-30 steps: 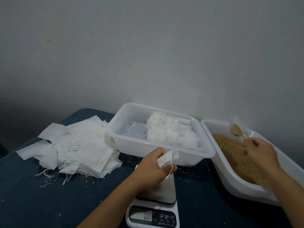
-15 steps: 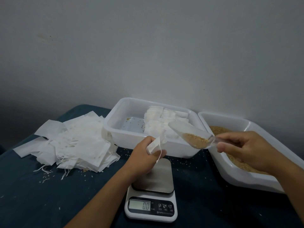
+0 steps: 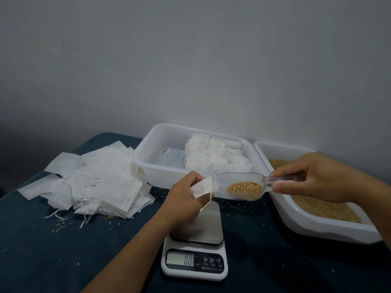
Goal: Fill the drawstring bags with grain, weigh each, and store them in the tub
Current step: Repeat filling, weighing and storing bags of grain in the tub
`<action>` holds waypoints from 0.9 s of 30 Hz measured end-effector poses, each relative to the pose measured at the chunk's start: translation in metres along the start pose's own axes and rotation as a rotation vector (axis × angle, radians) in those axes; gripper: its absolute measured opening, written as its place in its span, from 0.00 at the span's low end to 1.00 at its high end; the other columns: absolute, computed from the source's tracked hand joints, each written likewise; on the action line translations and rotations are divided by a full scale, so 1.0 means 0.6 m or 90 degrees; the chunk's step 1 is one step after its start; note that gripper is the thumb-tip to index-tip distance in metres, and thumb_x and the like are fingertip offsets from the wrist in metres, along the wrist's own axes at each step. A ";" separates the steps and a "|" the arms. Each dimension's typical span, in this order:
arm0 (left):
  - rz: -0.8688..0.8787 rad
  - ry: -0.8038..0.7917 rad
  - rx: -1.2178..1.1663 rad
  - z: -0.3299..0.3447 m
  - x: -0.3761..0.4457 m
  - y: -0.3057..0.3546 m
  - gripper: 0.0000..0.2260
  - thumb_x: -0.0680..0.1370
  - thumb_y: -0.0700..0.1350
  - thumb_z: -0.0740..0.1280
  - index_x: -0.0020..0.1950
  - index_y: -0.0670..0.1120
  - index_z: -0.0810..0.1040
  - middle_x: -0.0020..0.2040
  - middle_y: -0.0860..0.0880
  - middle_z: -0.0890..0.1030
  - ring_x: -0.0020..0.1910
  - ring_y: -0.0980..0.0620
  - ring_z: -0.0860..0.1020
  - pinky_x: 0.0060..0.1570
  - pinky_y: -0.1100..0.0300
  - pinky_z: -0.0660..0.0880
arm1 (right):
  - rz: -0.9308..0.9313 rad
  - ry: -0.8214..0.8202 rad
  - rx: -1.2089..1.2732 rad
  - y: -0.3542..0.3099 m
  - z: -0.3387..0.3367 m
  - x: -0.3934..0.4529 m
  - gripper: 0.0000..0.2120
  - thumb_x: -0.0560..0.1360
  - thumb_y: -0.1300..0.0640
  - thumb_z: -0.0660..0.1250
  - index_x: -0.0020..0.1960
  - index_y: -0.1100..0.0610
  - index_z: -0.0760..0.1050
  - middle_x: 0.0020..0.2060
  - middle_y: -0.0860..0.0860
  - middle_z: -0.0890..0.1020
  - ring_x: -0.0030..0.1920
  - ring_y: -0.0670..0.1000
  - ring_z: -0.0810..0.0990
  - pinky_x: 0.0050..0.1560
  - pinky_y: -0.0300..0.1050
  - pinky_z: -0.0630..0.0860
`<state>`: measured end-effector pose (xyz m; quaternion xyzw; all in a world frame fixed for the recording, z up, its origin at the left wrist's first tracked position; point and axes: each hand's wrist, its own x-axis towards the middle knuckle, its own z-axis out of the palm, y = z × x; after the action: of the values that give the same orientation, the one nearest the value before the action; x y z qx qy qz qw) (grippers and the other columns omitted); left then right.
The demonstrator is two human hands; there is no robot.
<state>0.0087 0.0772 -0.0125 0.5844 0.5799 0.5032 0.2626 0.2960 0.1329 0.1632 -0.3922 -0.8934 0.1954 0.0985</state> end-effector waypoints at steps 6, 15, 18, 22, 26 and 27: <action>0.064 -0.017 0.081 0.000 -0.004 0.007 0.11 0.75 0.51 0.77 0.50 0.56 0.75 0.49 0.58 0.81 0.48 0.60 0.78 0.44 0.65 0.75 | -0.011 -0.043 -0.081 -0.025 -0.016 0.017 0.14 0.66 0.30 0.72 0.51 0.24 0.82 0.44 0.28 0.85 0.48 0.31 0.81 0.44 0.23 0.72; 0.078 -0.050 0.095 0.005 -0.008 0.014 0.09 0.76 0.50 0.75 0.50 0.54 0.76 0.47 0.57 0.80 0.47 0.60 0.78 0.42 0.68 0.72 | 0.022 -0.107 -0.158 -0.072 -0.033 0.031 0.12 0.68 0.30 0.72 0.50 0.28 0.84 0.43 0.28 0.84 0.46 0.31 0.81 0.44 0.31 0.73; 0.069 -0.059 0.082 0.006 -0.008 0.013 0.09 0.76 0.50 0.75 0.49 0.55 0.76 0.46 0.57 0.81 0.46 0.60 0.78 0.41 0.69 0.72 | 0.032 -0.126 -0.185 -0.088 -0.039 0.036 0.15 0.66 0.27 0.71 0.51 0.27 0.83 0.44 0.28 0.84 0.48 0.31 0.82 0.52 0.40 0.79; 0.059 -0.065 0.061 0.006 -0.007 0.013 0.08 0.77 0.50 0.74 0.49 0.54 0.76 0.46 0.56 0.81 0.45 0.59 0.78 0.42 0.64 0.75 | 0.039 -0.151 -0.214 -0.112 -0.047 0.041 0.21 0.62 0.24 0.66 0.52 0.28 0.84 0.45 0.27 0.84 0.49 0.31 0.82 0.58 0.43 0.81; 0.054 -0.072 0.037 0.006 -0.007 0.012 0.07 0.77 0.49 0.73 0.51 0.54 0.77 0.48 0.56 0.82 0.46 0.59 0.79 0.43 0.62 0.77 | 0.050 -0.156 -0.240 -0.134 -0.053 0.045 0.24 0.60 0.23 0.65 0.52 0.29 0.84 0.45 0.28 0.84 0.48 0.30 0.81 0.58 0.44 0.81; 0.055 -0.073 0.034 0.006 -0.007 0.012 0.07 0.78 0.50 0.73 0.52 0.55 0.77 0.48 0.56 0.82 0.45 0.59 0.79 0.43 0.63 0.77 | 0.052 -0.155 -0.246 -0.139 -0.054 0.046 0.23 0.60 0.24 0.66 0.51 0.29 0.84 0.44 0.28 0.84 0.47 0.30 0.81 0.58 0.44 0.81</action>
<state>0.0155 0.0730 -0.0085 0.6434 0.5514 0.4643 0.2578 0.2330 0.1105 0.2286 -0.4133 -0.9029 0.0700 -0.0948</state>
